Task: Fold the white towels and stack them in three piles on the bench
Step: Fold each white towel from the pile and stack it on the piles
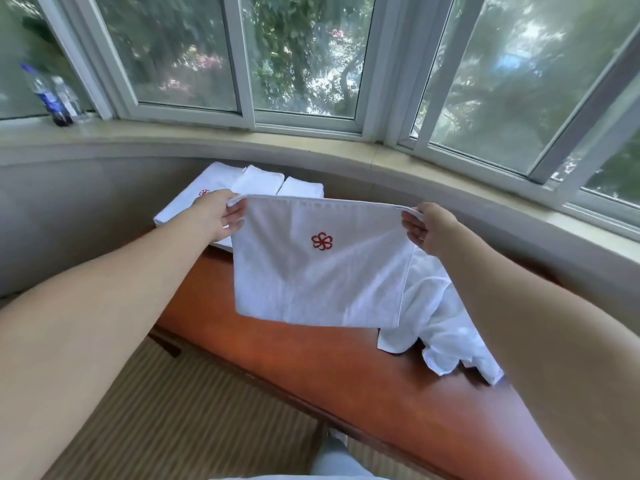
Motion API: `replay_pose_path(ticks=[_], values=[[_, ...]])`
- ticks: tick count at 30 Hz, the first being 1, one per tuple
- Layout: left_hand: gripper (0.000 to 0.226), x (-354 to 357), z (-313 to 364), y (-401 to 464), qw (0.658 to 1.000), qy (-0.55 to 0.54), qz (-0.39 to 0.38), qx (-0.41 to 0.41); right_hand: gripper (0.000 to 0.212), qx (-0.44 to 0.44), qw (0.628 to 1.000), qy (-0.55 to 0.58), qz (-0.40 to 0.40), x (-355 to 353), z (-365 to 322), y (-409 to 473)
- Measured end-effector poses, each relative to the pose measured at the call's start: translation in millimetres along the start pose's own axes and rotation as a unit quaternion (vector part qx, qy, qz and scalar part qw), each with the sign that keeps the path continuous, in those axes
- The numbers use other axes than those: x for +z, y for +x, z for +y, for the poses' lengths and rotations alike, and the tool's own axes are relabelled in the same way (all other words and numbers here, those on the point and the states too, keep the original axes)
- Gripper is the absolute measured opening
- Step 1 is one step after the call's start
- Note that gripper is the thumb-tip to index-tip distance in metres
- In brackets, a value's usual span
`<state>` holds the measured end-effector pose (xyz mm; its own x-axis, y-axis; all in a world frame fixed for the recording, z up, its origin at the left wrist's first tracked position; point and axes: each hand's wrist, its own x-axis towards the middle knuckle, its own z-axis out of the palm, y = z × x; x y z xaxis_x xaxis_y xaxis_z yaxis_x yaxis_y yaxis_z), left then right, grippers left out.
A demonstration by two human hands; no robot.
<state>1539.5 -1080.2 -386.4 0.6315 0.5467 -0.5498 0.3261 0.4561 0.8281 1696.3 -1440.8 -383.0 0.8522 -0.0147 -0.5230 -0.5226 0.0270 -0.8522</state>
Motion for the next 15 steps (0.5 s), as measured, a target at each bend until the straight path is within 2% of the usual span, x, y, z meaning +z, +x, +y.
replay_pose_path(ticks=[5, 10, 13, 15], values=[[0.013, 4.3, -14.3, 7.0, 1.000, 0.011, 0.011, -0.017, 0.009, -0.003, 0.999, -0.031, -0.020, -0.5, 14.8, 4.2], [0.008, -1.0, -26.4, 5.7, 1.000, -0.004, 0.028, 0.014, 0.018, -0.059, 0.997, -0.038, -0.020, -10.9, 31.8, 9.3], [0.004, -10.9, -48.7, -6.1, 0.998, 0.046, 0.052, 0.010, 0.014, -0.077, 0.992, -0.094, -0.038, -26.1, 59.6, 5.8], [0.010, -24.4, -80.1, -11.8, 0.992, 0.114, 0.052, -0.001, 0.013, -0.057, 0.985, -0.154, -0.051, -39.0, 91.3, 2.9]])
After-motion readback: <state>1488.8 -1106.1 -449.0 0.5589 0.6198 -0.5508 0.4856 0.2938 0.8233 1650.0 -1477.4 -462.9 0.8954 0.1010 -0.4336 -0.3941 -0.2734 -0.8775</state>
